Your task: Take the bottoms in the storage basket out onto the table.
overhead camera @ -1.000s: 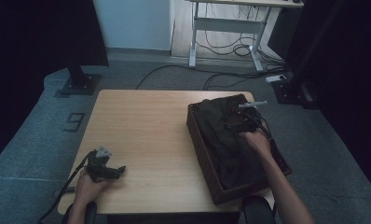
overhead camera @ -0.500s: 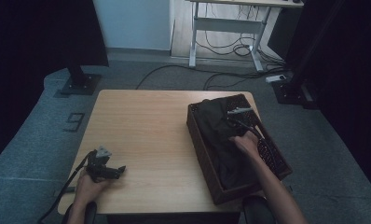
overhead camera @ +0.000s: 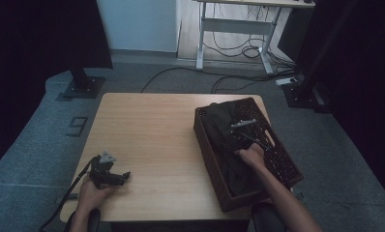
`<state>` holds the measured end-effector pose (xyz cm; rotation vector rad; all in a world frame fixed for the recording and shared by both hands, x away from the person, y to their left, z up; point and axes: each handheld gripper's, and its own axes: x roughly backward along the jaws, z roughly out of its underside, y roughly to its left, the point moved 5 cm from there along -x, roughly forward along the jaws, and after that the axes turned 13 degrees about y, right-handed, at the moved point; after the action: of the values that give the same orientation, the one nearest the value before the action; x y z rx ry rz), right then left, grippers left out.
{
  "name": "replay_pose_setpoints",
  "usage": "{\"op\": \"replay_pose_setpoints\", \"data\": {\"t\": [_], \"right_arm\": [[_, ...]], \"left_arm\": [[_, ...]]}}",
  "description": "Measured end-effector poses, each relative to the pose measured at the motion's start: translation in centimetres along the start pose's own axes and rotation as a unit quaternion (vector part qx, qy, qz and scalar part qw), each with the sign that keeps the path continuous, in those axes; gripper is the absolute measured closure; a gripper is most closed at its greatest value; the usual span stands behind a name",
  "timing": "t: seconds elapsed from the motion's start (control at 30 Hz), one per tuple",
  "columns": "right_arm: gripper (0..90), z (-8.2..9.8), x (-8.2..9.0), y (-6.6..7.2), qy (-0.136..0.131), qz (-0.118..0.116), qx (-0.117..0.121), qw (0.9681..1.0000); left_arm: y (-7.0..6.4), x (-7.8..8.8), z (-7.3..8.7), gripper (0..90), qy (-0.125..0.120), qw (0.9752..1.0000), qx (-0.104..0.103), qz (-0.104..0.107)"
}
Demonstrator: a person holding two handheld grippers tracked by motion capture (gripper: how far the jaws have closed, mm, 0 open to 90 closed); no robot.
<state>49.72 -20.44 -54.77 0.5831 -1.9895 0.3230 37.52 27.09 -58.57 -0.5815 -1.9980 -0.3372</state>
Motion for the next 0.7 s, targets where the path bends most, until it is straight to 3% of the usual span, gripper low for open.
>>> {"op": "replay_pose_setpoints", "data": {"t": [0.13, 0.27, 0.43, 0.7], "right_arm": [[0.0, 0.3, -0.6, -0.3, 0.01, 0.0, -0.005, 0.9999], [0.0, 0.5, -1.0, 0.4, 0.018, 0.007, 0.017, 0.9997], [0.0, 0.7, -1.6, -0.1, 0.029, -0.007, -0.003, 0.9996], [0.0, 0.7, -2.7, 0.4, 0.049, -0.007, 0.011, 0.9987]], "left_arm": [[0.0, 0.0, 0.0, 0.0, 0.0, 1.0, 0.0, 0.0], [0.0, 0.0, 0.0, 0.0, 0.0, 1.0, 0.0, 0.0], [0.0, 0.0, 0.0, 0.0, 0.0, 1.0, 0.0, 0.0], [0.0, 0.0, 0.0, 0.0, 0.0, 1.0, -0.001, 0.0]]}}
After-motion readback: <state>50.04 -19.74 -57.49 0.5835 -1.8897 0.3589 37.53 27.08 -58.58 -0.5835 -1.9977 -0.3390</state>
